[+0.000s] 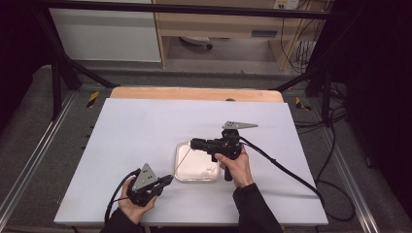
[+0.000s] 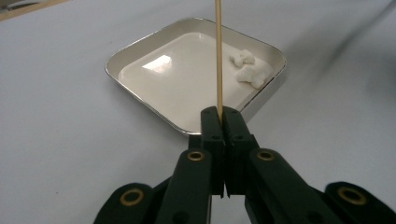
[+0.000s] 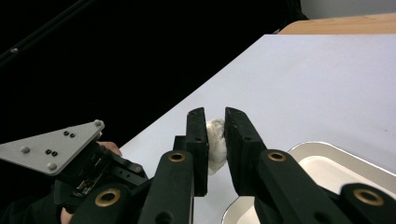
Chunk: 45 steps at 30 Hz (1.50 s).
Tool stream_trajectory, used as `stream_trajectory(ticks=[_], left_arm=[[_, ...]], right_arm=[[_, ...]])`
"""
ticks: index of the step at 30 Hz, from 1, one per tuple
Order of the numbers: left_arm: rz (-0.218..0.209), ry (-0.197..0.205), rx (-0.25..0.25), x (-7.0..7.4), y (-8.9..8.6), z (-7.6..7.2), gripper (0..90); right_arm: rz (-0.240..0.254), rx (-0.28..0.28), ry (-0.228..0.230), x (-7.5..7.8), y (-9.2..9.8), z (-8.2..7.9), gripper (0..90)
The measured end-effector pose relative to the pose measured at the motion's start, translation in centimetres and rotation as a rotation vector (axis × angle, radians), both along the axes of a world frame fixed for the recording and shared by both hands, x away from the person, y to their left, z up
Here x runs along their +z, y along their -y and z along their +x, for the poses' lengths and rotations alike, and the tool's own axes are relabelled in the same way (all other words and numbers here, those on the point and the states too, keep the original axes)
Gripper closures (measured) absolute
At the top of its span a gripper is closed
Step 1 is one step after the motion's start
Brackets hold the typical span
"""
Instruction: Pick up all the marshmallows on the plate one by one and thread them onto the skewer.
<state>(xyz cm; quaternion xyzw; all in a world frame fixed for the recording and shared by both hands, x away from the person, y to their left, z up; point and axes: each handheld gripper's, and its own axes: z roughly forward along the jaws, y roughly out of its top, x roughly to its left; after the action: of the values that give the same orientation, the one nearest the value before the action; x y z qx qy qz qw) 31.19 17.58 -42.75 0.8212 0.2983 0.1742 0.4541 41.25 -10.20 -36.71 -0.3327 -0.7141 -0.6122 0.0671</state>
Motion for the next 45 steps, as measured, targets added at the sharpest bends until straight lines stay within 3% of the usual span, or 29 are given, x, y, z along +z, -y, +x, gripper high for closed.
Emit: stream_trajectory(ticks=[25,45], left_arm=[[0.016,0.002,-0.005,0.0,0.0,-0.1,89.4],[0.031,-0.003,0.013,-0.2,-0.1,-0.2,89.6]], right_arm=[[0.032,0.054,-0.016,-1.1,-0.8,-0.7,83.7],[0.01,0.064,0.004,-2.0,-1.5,-1.4,84.3]])
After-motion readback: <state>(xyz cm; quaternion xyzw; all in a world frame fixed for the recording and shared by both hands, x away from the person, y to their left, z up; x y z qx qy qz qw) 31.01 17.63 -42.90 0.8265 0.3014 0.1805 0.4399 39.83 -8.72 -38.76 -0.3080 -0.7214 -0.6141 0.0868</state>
